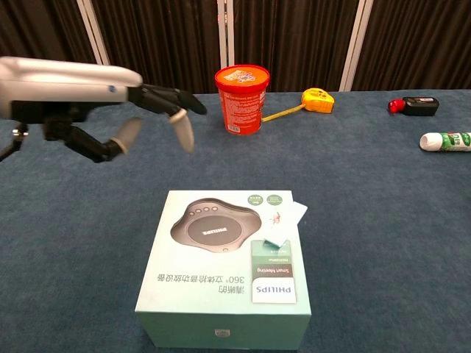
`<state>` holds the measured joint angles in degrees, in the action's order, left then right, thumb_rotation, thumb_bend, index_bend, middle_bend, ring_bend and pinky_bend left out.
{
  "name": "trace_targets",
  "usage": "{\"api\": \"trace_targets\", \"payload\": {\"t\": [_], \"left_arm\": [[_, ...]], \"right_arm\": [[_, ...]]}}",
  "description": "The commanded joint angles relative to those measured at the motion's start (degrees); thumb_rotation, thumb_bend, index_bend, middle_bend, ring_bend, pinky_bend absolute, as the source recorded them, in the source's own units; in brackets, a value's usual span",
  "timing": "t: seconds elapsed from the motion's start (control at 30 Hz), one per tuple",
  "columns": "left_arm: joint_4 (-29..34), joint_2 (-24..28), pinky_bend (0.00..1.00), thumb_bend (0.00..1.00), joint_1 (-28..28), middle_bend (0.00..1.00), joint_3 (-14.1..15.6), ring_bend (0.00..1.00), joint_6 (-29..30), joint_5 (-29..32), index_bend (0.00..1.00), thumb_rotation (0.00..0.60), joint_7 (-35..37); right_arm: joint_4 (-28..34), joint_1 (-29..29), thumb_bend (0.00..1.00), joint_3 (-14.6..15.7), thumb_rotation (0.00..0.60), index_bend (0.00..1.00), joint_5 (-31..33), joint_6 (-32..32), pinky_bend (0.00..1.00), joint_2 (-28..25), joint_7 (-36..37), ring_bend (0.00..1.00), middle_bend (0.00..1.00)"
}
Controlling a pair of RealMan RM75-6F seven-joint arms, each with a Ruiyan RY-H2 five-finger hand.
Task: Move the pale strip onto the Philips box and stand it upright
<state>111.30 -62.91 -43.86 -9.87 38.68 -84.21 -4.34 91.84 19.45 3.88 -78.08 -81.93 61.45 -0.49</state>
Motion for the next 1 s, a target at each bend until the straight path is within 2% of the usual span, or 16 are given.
{"api": "trace_targets", "payload": {"t": [0.03, 0.2, 0.53, 0.7, 1.0], "left_arm": [[0.71, -4.49, 0.0, 0.95, -7.82, 0.0, -2.63, 0.0, -7.16, 7.31, 0.31, 0.6, -3.98], [-1.48, -9.18, 0.0, 0.96, -13.58, 0.0, -2.61, 0.0, -8.57, 14.63, 0.36, 0.6, -9.7], [-3.44, -16.09, 0.0, 0.97, -18.75, 0.0, 1.66, 0.0, -4.14, 23.75, 0.38, 0.6, -17.62], [-3.88, -17.1, 0.0, 0.97, -19.39, 0.0, 3.23, 0.0, -1.27, 25.05, 0.38, 0.6, -19.74], [-4.2, -17.86, 0.0, 0.97, -20.57, 0.0, 5.05, 0.0, -0.31, 26.61, 0.38, 0.6, -20.42]], "right_arm": [[0.14, -0.84, 0.0, -1.44, 0.6, 0.0, 0.92, 0.28, 0.0, -0.91, 0.65, 0.0, 0.0], [-0.55, -1.77, 0.0, -2.72, 0.6, 0.0, 1.25, 1.05, 0.0, -1.61, 2.22, 0.0, 0.0], [-1.59, -3.17, 0.0, -4.73, 0.6, 0.0, 1.0, 2.34, 0.0, -1.82, 3.79, 0.0, 0.0], [-1.71, -3.66, 0.0, -5.57, 0.6, 0.0, 0.77, 2.88, 0.0, -1.73, 3.83, 0.0, 0.0], [-1.65, -4.43, 0.0, -6.79, 0.6, 0.0, 0.56, 3.52, 0.0, -1.73, 3.7, 0.0, 0.0]]}}
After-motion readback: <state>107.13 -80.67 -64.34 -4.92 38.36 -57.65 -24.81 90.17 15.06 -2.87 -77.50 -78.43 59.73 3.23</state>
